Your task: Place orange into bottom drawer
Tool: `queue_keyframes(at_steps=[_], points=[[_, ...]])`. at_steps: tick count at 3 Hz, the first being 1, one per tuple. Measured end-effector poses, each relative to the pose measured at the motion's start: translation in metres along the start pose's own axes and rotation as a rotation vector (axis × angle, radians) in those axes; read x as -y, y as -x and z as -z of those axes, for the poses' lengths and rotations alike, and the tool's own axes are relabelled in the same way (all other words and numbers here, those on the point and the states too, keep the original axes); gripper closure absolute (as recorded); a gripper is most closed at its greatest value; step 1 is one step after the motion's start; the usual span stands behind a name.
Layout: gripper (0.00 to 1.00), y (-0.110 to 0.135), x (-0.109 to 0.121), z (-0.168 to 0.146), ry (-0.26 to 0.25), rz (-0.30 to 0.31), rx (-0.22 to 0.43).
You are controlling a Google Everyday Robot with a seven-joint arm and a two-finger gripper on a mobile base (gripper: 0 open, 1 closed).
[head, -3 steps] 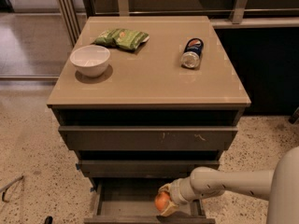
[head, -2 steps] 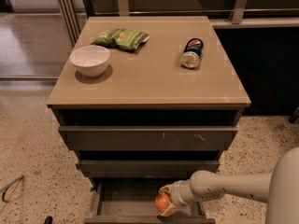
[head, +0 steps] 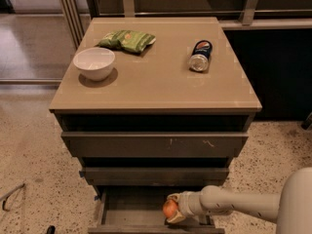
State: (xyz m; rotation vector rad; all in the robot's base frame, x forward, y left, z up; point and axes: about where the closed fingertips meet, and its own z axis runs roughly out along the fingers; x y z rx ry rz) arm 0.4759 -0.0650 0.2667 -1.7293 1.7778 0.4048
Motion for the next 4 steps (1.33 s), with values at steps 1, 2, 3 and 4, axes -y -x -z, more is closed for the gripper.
queue_keyframes(at_steps=[1,2,3,4], points=[[1.00,-0.016,0.007,-0.015,-0.024,-0.016,0.006],[1.00,-0.036,0.015,-0.034,-0.037,-0.043,0.011],[1.00,-0.050,0.022,-0.047,-0.041,-0.065,0.015],[1.00,-0.066,0.025,-0.063,-0.027,-0.093,0.033]])
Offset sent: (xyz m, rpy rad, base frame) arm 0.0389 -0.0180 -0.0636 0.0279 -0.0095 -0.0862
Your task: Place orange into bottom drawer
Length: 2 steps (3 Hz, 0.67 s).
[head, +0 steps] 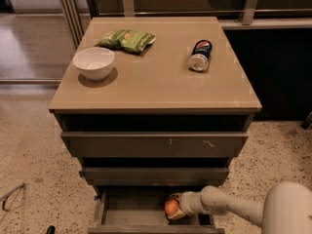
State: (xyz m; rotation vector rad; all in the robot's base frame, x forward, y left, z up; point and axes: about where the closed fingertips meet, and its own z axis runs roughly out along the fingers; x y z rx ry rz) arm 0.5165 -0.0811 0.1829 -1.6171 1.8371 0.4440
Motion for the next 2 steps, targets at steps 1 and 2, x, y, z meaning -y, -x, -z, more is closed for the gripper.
queue_keyframes(at_steps=[1,2], points=[[1.00,-0.011,0.000,-0.016,0.033,-0.016,0.014],[1.00,-0.016,-0.001,-0.029,0.061,-0.023,0.025]])
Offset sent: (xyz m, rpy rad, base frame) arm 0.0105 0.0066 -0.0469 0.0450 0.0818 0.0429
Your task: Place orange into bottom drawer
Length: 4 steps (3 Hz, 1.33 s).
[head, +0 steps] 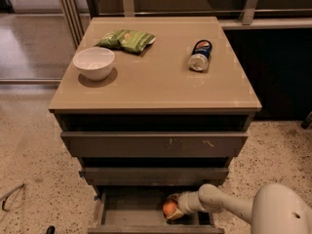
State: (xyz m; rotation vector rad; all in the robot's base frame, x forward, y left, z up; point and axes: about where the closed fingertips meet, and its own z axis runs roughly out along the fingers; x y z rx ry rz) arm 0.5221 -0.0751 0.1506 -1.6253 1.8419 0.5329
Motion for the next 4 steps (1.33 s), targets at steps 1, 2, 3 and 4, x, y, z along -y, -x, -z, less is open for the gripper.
queue_keyframes(at_steps=[1,2,3,4], points=[[1.00,-0.0022,0.0007,-0.0096,0.016,0.001,0.009],[0.86,-0.0025,0.0008,-0.0108,0.018,0.001,0.010],[0.62,0.0018,-0.0039,-0.0111,0.012,0.005,0.019],[0.39,0.0059,-0.0050,-0.0130,-0.016,0.018,0.029]])
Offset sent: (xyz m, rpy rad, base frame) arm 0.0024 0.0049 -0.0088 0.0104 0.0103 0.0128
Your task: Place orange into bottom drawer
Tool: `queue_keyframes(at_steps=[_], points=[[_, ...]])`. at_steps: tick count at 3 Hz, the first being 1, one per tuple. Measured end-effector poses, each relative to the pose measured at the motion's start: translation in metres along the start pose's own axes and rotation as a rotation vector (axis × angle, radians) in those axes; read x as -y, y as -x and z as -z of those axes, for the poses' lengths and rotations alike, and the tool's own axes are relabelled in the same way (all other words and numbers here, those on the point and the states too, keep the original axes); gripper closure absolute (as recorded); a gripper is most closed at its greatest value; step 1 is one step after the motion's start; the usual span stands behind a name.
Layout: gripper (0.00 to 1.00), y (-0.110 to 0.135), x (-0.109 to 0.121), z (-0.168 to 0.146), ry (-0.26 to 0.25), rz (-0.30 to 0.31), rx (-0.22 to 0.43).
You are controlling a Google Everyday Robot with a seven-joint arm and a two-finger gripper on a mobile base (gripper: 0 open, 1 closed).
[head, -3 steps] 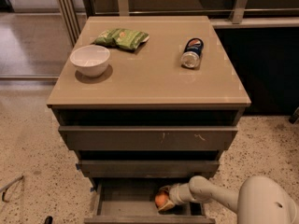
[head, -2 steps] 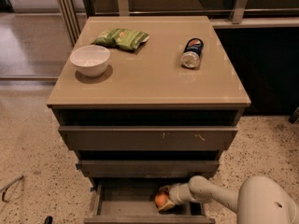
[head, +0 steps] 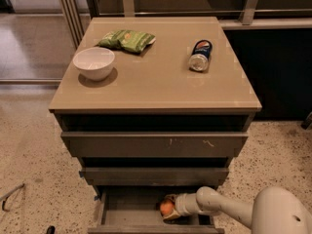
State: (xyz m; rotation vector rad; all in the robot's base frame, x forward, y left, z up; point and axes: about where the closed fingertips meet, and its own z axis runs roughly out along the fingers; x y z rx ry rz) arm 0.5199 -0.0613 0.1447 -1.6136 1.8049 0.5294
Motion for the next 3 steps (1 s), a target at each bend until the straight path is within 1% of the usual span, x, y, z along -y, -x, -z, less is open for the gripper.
queue_keyframes(at_steps=[1,2,3], points=[[0.16,0.0027,0.0019,-0.0018,-0.030,0.013,0.007],[0.00,0.0028,0.0017,-0.0020,-0.029,0.013,0.007],[0.00,0.0028,0.0017,-0.0020,-0.029,0.013,0.007]])
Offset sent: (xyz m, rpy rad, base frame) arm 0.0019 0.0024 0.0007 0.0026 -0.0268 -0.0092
